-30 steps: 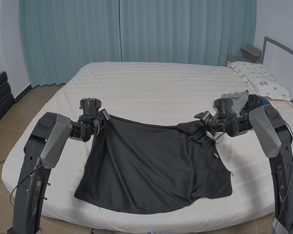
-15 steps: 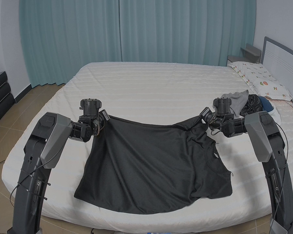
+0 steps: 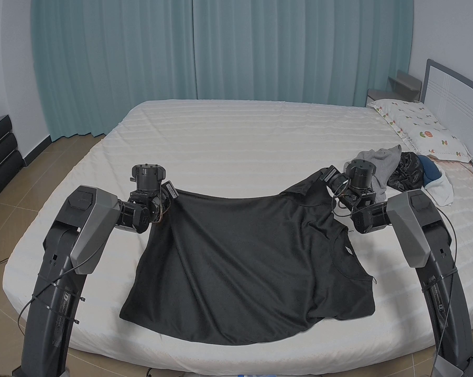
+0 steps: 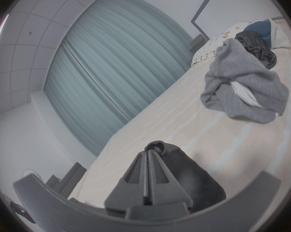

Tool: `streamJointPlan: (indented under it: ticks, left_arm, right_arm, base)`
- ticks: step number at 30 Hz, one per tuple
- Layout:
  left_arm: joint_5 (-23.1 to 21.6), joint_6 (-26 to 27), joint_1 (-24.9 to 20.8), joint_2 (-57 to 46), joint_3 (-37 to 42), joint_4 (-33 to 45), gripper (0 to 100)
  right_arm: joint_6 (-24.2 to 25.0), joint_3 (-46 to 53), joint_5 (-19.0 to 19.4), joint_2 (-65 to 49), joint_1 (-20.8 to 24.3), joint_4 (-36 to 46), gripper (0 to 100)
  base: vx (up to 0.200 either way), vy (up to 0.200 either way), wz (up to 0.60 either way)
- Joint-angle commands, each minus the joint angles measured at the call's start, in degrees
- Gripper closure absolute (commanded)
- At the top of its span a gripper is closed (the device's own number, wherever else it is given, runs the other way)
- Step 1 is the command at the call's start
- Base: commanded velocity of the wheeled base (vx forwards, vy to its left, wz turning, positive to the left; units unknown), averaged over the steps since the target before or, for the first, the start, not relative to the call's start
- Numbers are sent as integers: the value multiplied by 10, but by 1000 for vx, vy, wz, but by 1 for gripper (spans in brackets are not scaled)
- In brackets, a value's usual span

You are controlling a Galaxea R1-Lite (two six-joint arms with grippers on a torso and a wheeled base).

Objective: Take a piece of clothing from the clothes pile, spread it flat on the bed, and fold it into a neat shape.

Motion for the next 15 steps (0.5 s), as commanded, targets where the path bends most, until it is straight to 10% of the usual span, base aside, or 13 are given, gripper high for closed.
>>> streamJointPlan:
  ticks: [1,3,4,15]
  left_arm:
    - [5,-2,0,20,-12,-1,100]
    - [10,-2,0,23,-12,-1,100]
    - [12,-2,0,24,-11,1,100]
    - [13,-3,0,20,-11,3,100]
  right_arm:
    - [-12,0,7,36,4,-1,100]
    - [-12,0,11,43,4,7,100]
    - [-10,0,25,43,2,14,0]
    - [4,26,43,-43,-40,115,0]
  base:
    - [0,0,0]
    - [0,0,0]
    - [0,0,0]
    - [0,0,0]
